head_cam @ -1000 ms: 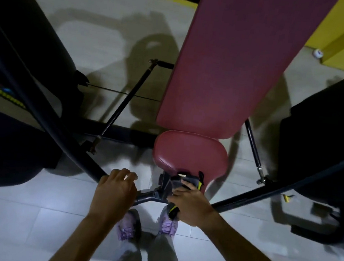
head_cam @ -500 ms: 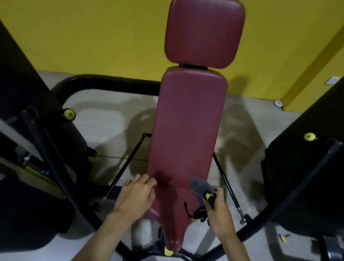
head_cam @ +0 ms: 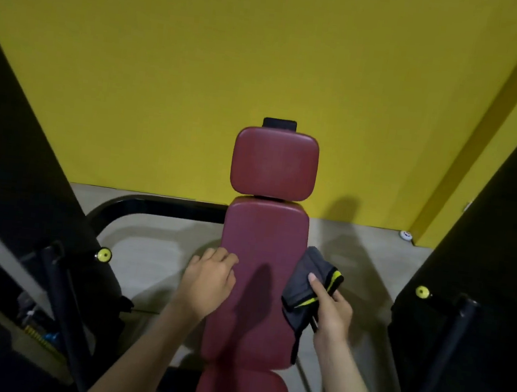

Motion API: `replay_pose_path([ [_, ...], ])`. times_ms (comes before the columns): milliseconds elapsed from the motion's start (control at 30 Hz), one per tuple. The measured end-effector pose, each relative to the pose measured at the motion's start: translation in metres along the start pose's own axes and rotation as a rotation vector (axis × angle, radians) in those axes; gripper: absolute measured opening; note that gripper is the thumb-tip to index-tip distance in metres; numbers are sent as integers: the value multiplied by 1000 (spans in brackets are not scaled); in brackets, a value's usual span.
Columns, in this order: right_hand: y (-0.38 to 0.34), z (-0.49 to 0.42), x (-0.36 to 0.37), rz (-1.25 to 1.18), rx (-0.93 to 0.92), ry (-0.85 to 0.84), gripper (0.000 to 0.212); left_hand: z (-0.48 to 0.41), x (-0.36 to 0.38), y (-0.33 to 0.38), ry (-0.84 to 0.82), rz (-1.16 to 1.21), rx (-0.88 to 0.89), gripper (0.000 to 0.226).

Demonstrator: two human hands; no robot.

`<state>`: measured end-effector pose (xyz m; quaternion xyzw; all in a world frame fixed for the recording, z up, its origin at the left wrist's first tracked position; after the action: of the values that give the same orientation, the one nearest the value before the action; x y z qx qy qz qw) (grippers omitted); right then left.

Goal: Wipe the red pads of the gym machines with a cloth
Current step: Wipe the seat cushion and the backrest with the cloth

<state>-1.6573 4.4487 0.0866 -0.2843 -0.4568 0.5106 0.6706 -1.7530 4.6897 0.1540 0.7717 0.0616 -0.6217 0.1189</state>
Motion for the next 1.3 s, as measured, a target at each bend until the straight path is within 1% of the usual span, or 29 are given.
replay_pose_path([
  [67,-15,-8,18,-107,34,-10,26,-20,-16,-2,17,20,-1,31],
  [167,-49,-24,48,-162,-41,-29,30,-52,-36,-12,42,22,0,36],
  [300,-107,-55,105,-62,-233,-89,34,-102,-58,-31,97,10,-1,39],
  [367,-141,-73,135,0,-366,-88,31,-131,-66,-39,125,33,6,43],
  [433,-177,-89,166,79,-527,-52,26,-161,-66,-50,150,36,9,51],
  [500,-207,-103,194,205,-729,27,22,-189,-64,-60,191,30,18,61],
  [567,-229,-117,231,418,-902,63,25,-210,-56,-70,202,40,22,69],
  [667,-235,-133,304,866,-1088,0,41,-225,-38,-79,199,91,30,81],
  [733,-215,-130,354,1201,-1266,-71,41,-227,-27,-83,186,136,42,90],
  [767,-203,-127,372,1287,-1341,-78,38,-229,-23,-84,179,165,39,94],
  [867,-185,-112,412,1249,-1431,-94,22,-232,-13,-88,181,241,17,97],
  [933,-178,-111,421,1294,-1540,-141,20,-235,-9,-89,188,273,9,100],
  [967,-180,-114,419,1321,-1574,-169,19,-236,-9,-90,193,284,10,103],
  [1033,-192,-122,403,1341,-1581,-191,25,-237,-11,-91,208,324,14,107],
  [1067,-202,-128,388,1336,-1564,-146,27,-237,-14,-90,214,355,15,106],
  [1100,-215,-137,369,1323,-1537,-48,25,-237,-17,-89,220,385,22,105],
  [1167,-240,-159,327,1287,-1393,185,23,-237,-19,-87,230,434,42,100],
  [1200,-248,-166,313,1263,-1310,251,23,-237,-20,-87,229,448,47,98],
  [1233,-249,-168,310,1245,-1270,274,22,-238,-21,-86,229,455,50,97],
  [1300,-238,-155,332,1238,-1330,225,20,-238,-22,-85,231,463,53,96],
])
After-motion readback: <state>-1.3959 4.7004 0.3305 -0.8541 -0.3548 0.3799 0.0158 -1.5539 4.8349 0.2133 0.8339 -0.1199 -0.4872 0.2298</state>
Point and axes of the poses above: each hand's wrist, its own z-axis away from the middle knuckle, its own x-axis out of the palm, y = z × x, the point moved 8 cm from there along -z, towards the middle knuckle, and after that the axes turned 2 degrees about x, right-handed, at the moved point
